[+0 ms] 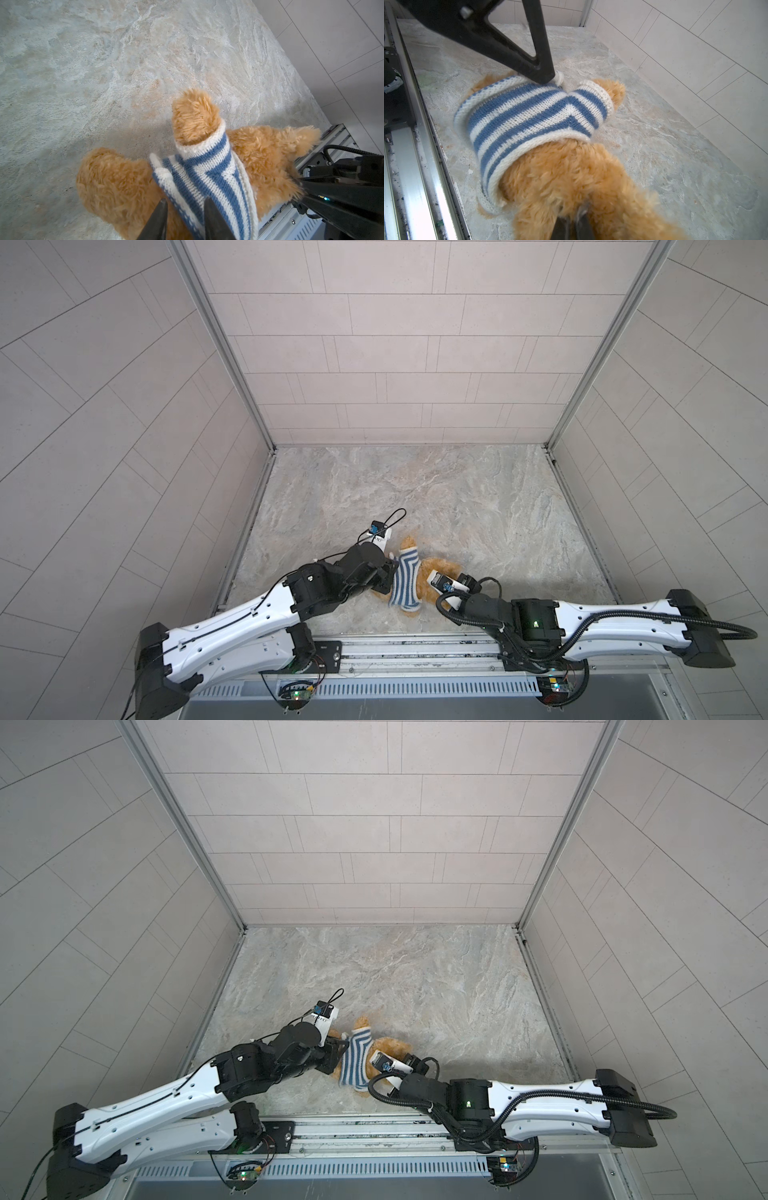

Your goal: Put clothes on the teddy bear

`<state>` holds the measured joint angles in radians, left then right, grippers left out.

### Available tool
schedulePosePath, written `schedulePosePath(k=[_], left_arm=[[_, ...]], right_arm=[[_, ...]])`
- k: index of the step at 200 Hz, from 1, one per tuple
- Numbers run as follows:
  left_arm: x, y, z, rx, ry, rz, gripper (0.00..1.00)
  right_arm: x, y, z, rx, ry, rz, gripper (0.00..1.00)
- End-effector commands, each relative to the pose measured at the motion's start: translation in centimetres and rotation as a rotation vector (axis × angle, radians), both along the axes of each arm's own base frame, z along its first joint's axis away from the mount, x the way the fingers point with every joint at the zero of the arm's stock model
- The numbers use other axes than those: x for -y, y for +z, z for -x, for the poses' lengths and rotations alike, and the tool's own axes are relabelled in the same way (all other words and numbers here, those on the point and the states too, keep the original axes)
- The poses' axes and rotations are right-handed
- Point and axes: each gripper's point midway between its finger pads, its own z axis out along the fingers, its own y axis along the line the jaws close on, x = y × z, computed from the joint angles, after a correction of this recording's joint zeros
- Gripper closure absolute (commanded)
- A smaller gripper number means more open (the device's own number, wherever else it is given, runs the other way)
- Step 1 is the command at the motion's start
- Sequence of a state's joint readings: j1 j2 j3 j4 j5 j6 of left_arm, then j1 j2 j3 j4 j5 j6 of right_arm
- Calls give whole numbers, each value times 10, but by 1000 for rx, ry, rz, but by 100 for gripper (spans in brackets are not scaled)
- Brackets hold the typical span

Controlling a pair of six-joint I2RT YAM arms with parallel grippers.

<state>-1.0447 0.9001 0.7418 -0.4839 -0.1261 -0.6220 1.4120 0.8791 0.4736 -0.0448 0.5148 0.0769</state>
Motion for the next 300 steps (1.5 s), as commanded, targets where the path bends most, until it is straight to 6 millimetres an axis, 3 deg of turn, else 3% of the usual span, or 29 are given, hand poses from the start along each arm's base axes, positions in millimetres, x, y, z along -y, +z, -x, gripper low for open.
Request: schedulePosePath(k=[1, 39, 87, 141, 220, 251, 300], left_arm=[[-3, -10, 1, -25, 18, 1, 69], [-4, -15, 3, -36, 17, 5, 88], [-20, -16, 2, -21, 62, 10, 100], [-50, -20, -5, 4, 148, -21, 100], [-64, -14, -6, 43, 177, -11, 100], [-63, -13, -6, 49, 174, 1, 100], [-42, -20, -9, 31, 110, 16, 100]], right_arm=[[-4, 22, -5, 56, -28, -52, 100], [-5, 23, -3, 68, -24, -47, 100], [-3, 21, -3, 81, -33, -29, 100], [5, 21, -6, 89, -69, -26, 100], [18, 21, -12, 93, -139, -21, 100], [22, 21, -13, 92, -152, -27, 100], [17, 24, -11, 96, -129, -39, 100]])
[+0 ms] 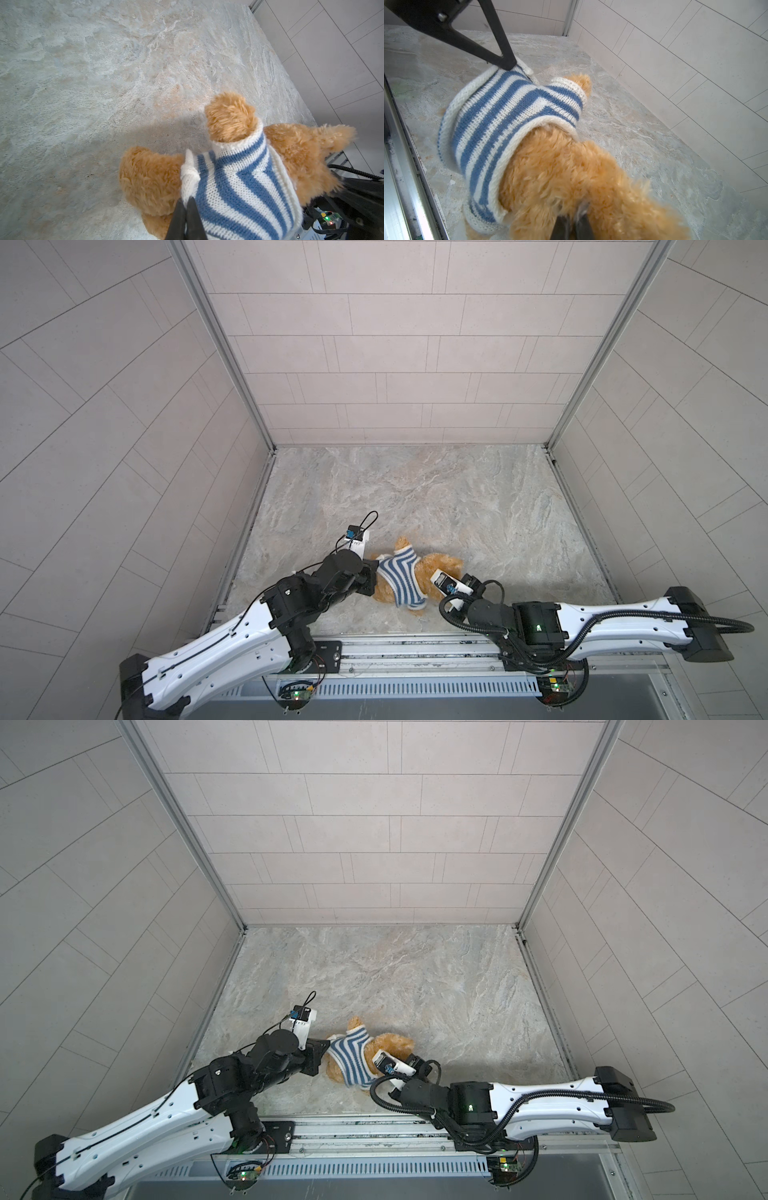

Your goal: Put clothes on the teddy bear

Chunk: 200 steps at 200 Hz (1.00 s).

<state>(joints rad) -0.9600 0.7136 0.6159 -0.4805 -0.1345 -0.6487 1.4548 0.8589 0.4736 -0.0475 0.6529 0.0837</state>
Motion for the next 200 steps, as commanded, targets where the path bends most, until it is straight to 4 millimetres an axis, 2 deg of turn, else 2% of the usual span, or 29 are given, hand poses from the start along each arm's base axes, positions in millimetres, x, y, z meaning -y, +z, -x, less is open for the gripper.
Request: schedulePosePath(k=[1, 44, 58, 72, 84, 122, 144, 166, 200], left_arm=[[-3, -13, -4, 2, 3, -51, 100], [8, -13, -2, 1, -45, -25, 99], [7, -9, -2, 14, -50, -22, 93], [5, -5, -2, 28, -50, -19, 81], [4, -2, -2, 38, -51, -14, 74], [2, 11, 0, 70, -57, 13, 71], [7, 23, 4, 99, -99, 47, 69], [12, 39, 7, 135, -149, 64, 59], [13, 63, 3, 183, -168, 35, 42]], right_arm=[[6, 12, -6, 29, -50, -26, 100], [4, 11, -6, 25, -43, -28, 100], [4, 12, -6, 26, -42, -31, 100], [4, 13, -6, 27, -44, -33, 100], [4, 14, -6, 30, -44, -38, 100], [1, 19, -10, 19, -6, -73, 100], [-5, 21, -12, -4, 67, -71, 100], [-13, 20, -7, 3, 184, -22, 100], [-15, 25, -5, 69, 285, 55, 100]])
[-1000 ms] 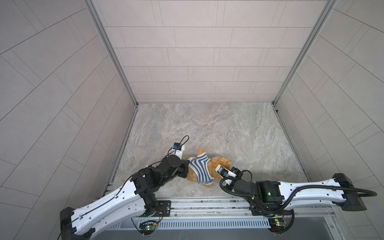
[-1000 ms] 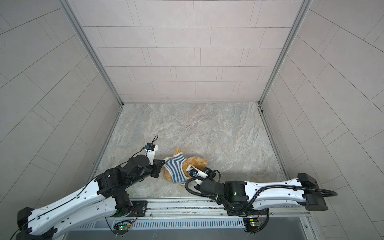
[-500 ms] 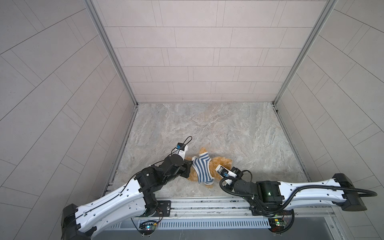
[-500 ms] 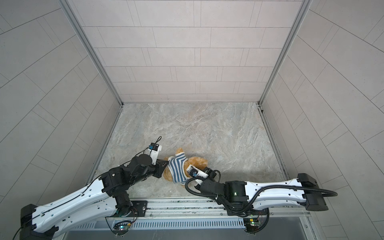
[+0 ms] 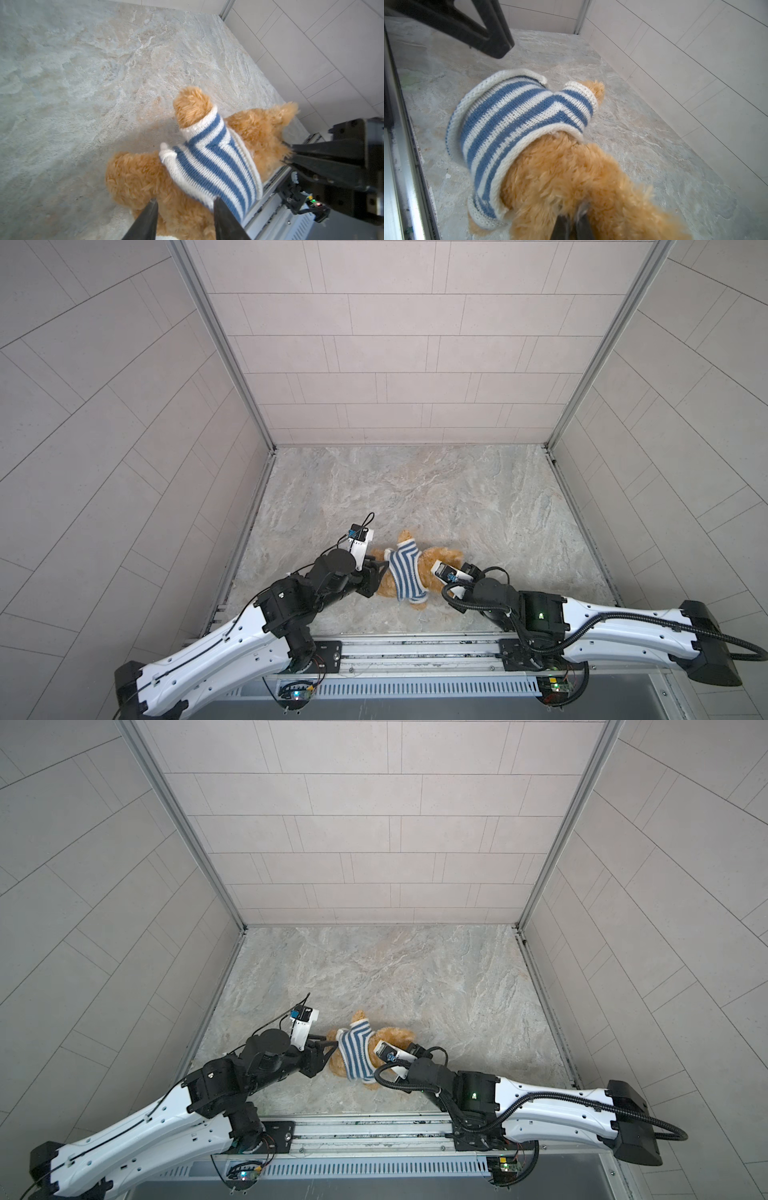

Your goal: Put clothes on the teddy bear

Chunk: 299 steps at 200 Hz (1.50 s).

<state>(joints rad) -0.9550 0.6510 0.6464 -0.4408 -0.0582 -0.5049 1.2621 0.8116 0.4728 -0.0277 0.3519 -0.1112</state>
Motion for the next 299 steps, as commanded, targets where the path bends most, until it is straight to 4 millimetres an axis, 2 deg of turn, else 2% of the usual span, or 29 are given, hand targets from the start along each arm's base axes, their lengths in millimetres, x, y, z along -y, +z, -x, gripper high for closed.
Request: schedulePosePath(k=[1, 20, 47, 70, 99, 124, 164, 203, 230, 250, 278, 299], left_arm=[[2, 28, -4, 63, -28, -10, 42], [5, 33, -8, 41, -29, -22, 37], [14, 32, -15, 0, -52, 21, 37], [23, 21, -21, -40, -71, 33, 37], [24, 9, -34, -59, -28, -1, 37], [37, 2, -33, -90, -69, 28, 36], [38, -24, -37, -137, -31, 27, 39], [39, -25, -36, -138, -26, 68, 55], [35, -28, -35, -139, -16, 63, 81], [30, -29, -36, -128, 16, 69, 93], [23, -22, -44, -100, 63, 77, 100], [17, -15, -57, -83, 107, 81, 100]], right_arm=[[-12, 23, 8, 76, 142, 3, 100], [-10, 25, 4, 94, 159, 22, 100], [-12, 22, 5, 114, 215, 51, 100], [-14, 19, 7, 134, 245, 61, 100], [-14, 15, 10, 144, 271, 77, 100], [-13, 13, 11, 156, 276, 87, 100], [-12, 9, 10, 172, 282, 106, 100], [-10, 8, 8, 179, 267, 121, 100], [-7, 6, 3, 180, 231, 128, 100], [-5, 4, -1, 170, 203, 136, 100], [-5, -1, -3, 144, 185, 137, 81], [-3, -3, -3, 123, 168, 121, 66]])
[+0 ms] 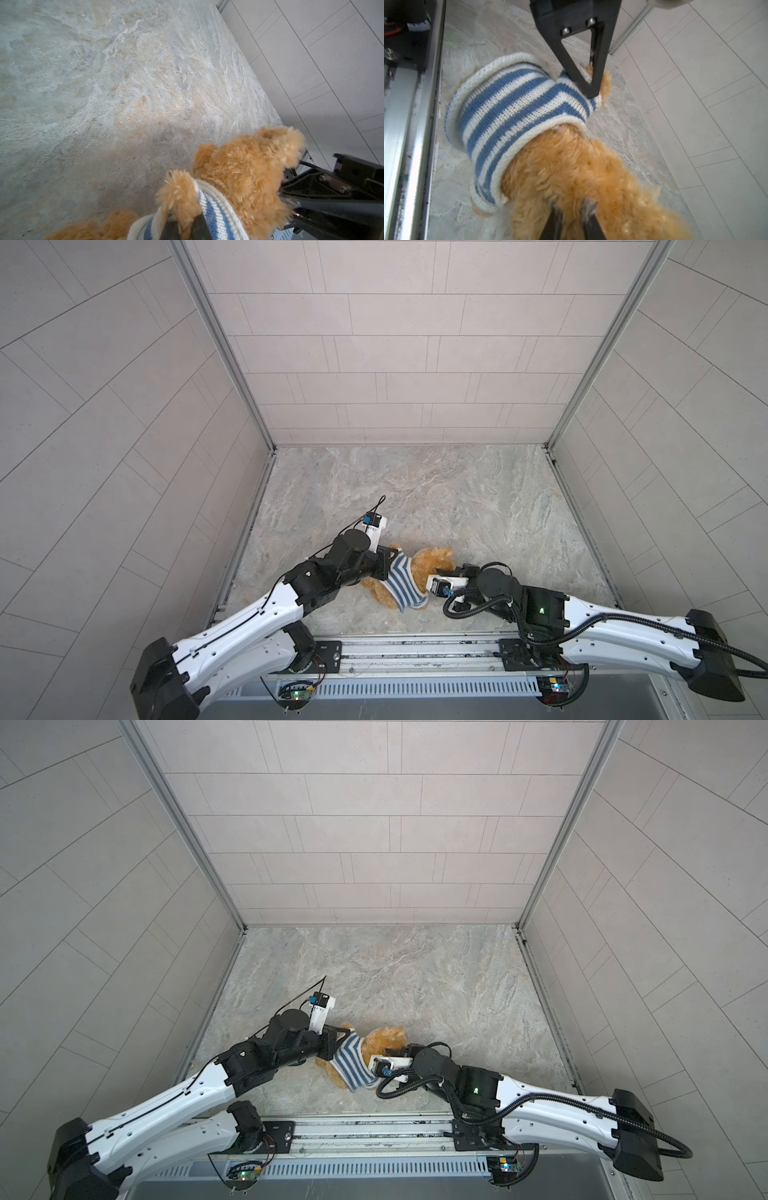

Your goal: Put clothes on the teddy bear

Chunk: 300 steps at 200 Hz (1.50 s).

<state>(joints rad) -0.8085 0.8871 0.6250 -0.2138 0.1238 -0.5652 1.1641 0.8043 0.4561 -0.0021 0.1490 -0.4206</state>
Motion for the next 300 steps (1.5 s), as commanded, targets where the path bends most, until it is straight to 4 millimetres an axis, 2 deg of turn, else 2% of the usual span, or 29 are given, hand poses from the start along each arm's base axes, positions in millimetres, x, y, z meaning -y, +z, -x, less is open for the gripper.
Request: schedulePosePath(k=[1, 31, 47, 81, 98, 125, 168, 216, 261, 300], left_arm=[[-13, 12, -20, 44, 89, 3, 100], [-26, 24, -47, 71, 173, -31, 100], [-34, 35, -62, 120, 227, -86, 100], [-48, 57, -92, 235, 339, -208, 100], [-50, 53, -103, 256, 370, -252, 100], [-42, 38, -106, 267, 367, -307, 100], [-21, 6, -84, 226, 305, -317, 100], [-5, -31, -34, 173, 224, -328, 99], [3, -56, 14, 116, 163, -290, 80], [11, -67, 48, 71, 100, -270, 60]], right_arm=[[3, 3, -4, -8, -40, -32, 66], [8, 4, -3, -42, -67, -75, 56], [10, 5, -3, -72, -92, -115, 45], [30, 9, -16, -112, -253, -213, 41], [38, 14, -22, -165, -327, -293, 38], [51, 14, -31, -293, -411, -387, 38], [70, 10, -45, -433, -526, -451, 37], [85, 10, -54, -451, -599, -468, 36], [84, 2, -57, -468, -609, -449, 36], [84, 2, -58, -468, -610, -448, 36]])
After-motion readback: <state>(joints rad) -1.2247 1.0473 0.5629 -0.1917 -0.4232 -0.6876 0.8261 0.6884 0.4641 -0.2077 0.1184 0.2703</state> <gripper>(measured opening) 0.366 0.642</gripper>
